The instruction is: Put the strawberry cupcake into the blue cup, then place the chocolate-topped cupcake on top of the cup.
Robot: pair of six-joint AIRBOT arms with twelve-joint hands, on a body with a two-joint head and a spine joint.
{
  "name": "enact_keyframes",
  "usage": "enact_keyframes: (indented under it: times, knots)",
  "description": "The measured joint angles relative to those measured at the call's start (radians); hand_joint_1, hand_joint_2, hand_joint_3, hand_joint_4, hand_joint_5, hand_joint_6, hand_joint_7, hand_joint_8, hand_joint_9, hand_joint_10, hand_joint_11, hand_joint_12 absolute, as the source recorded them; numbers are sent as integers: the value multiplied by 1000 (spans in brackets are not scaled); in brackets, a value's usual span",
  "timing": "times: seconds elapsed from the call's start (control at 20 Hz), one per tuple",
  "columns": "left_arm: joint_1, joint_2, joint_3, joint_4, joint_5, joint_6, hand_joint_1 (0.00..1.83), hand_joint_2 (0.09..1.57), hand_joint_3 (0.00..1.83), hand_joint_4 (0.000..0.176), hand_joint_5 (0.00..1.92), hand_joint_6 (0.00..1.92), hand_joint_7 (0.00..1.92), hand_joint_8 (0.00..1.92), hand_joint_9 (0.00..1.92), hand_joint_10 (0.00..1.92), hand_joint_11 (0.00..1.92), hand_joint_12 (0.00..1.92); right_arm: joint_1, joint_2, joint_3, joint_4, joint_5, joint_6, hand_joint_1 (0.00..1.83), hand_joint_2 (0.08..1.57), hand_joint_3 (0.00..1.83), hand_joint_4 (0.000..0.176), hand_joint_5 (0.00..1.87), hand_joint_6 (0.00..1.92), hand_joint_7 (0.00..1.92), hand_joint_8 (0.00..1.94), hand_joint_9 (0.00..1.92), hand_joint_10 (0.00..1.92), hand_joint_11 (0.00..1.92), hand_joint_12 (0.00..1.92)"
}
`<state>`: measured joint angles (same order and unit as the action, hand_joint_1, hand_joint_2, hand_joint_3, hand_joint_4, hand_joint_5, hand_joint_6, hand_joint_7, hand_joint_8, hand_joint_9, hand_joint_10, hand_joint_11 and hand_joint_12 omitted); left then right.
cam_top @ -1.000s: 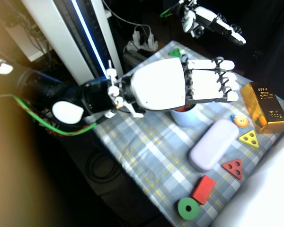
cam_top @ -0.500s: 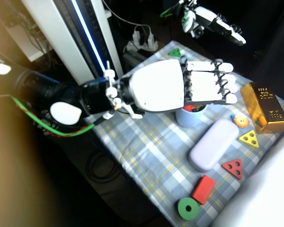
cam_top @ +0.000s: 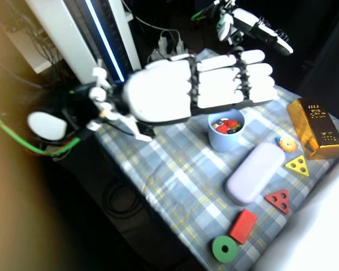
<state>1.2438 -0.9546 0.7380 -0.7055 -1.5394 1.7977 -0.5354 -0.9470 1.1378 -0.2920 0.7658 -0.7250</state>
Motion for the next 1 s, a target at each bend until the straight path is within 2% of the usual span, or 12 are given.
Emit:
enact_keyframes:
  times: [0.15,0.2,0.25,0.35,0.4,0.5,0.55,0.6,0.75,0.8,0.85,1.0]
  knots:
    - [-19,0,21,6,44,0,313,757,0,51,121,11,46,3,0,0,0,0,-42,55,-45,2,6,-7,0,885,0,104,0,0,35,9,7,3,6,2]
    - [-26,-1,32,11,65,-1,302,754,0,73,142,13,24,0,0,0,0,0,-64,68,-57,10,17,-7,0,886,0,81,0,0,22,3,1,0,0,0]
    - [-31,-3,40,13,80,-1,302,754,0,73,142,13,24,0,0,0,0,0,-85,77,-66,17,29,-8,0,886,0,81,0,0,22,3,1,0,0,0]
    - [-43,-13,70,11,124,-13,328,753,0,85,168,17,7,0,0,0,0,0,-141,106,-84,42,50,-9,0,898,0,44,0,0,34,6,1,0,0,0]
    - [-45,-22,89,15,154,-41,375,761,1,87,191,20,0,0,0,0,0,0,-168,127,-92,70,60,-12,0,895,0,47,0,0,35,5,0,0,0,0]
    - [-44,-37,118,18,203,-102,370,753,0,74,244,13,16,1,0,0,0,0,-186,155,-103,108,71,-34,0,893,0,56,0,0,37,6,0,0,0,0]
    - [-44,-41,133,18,230,-123,382,766,2,59,344,13,47,3,0,0,0,0,-196,164,-112,121,85,-40,0,901,0,33,0,0,52,9,0,0,0,0]
    - [-44,-41,139,22,240,-124,445,764,0,67,372,16,48,1,0,0,0,0,-210,168,-121,127,101,-43,0,879,0,28,0,0,41,4,0,0,0,0]
    - [-49,-51,164,37,275,-124,495,763,0,47,411,20,90,14,0,0,0,0,-243,157,-129,121,99,-48,0,897,0,26,0,0,23,7,0,0,0,0]
    - [-59,-60,173,37,301,-124,526,762,0,58,413,8,149,10,0,0,0,0,-251,158,-131,129,103,-49,0,890,0,17,0,0,33,10,0,0,0,0]
    - [-68,-66,178,41,322,-124,538,760,0,48,431,4,212,8,40,5,0,0,-258,163,-136,142,106,-50,0,869,0,28,0,0,35,10,0,0,0,0]
    - [-119,-97,211,92,384,-124,429,782,8,115,374,0,245,6,45,1,0,0,-299,180,-143,168,123,-51,0,873,0,0,0,0,60,15,0,0,0,0]
